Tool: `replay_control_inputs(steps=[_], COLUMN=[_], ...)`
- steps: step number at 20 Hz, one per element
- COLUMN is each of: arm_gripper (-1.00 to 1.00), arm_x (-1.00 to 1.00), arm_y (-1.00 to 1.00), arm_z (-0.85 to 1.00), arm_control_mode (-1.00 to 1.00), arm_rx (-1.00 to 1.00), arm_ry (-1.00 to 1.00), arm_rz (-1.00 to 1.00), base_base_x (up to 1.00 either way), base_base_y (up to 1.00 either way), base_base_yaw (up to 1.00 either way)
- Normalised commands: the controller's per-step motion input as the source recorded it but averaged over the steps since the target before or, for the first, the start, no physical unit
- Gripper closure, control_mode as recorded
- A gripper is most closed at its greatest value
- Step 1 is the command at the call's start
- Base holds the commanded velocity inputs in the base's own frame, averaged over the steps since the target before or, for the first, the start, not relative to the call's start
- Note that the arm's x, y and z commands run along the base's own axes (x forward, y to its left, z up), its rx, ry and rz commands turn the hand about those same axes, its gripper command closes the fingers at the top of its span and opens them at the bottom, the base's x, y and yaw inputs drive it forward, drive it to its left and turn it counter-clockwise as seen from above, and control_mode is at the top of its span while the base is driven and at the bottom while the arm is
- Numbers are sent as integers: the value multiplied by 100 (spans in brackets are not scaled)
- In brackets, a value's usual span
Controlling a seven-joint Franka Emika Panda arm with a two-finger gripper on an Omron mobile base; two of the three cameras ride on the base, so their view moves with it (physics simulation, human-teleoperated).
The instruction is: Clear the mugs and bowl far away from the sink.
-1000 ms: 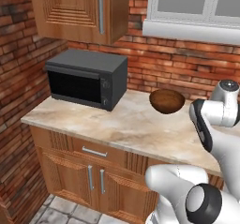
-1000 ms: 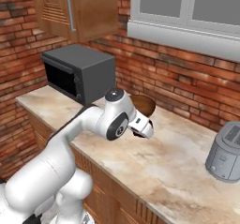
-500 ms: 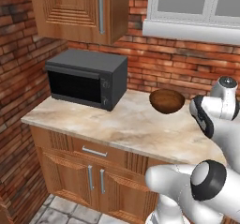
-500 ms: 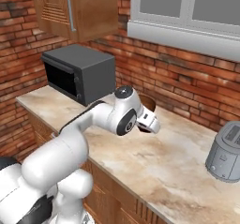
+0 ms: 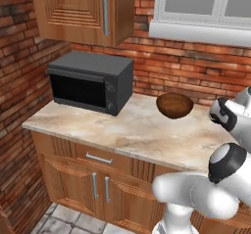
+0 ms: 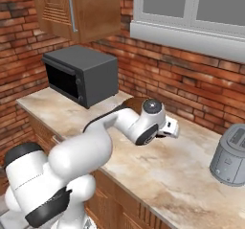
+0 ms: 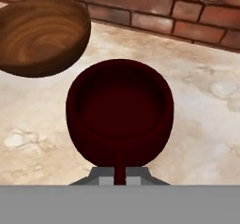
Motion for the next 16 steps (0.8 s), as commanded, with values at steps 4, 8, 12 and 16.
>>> replay_control_inputs(steps=[4, 8, 12, 16], arm_gripper=[100, 100, 100, 100], arm_x=[20, 13, 14, 28], arm_y=[-30, -3, -1, 0], arm_z=[-57, -51, -20, 0], arm_control_mode=[-100, -100, -100, -100], arm_rx=[0, -1, -1, 0], arm_ry=[-1, -2, 0, 0], arm_rz=[42, 44, 27, 6], base_base_x=[0, 0, 0, 0], base_base_y=[0, 0, 0, 0], base_base_yaw=[0, 0, 0, 0])
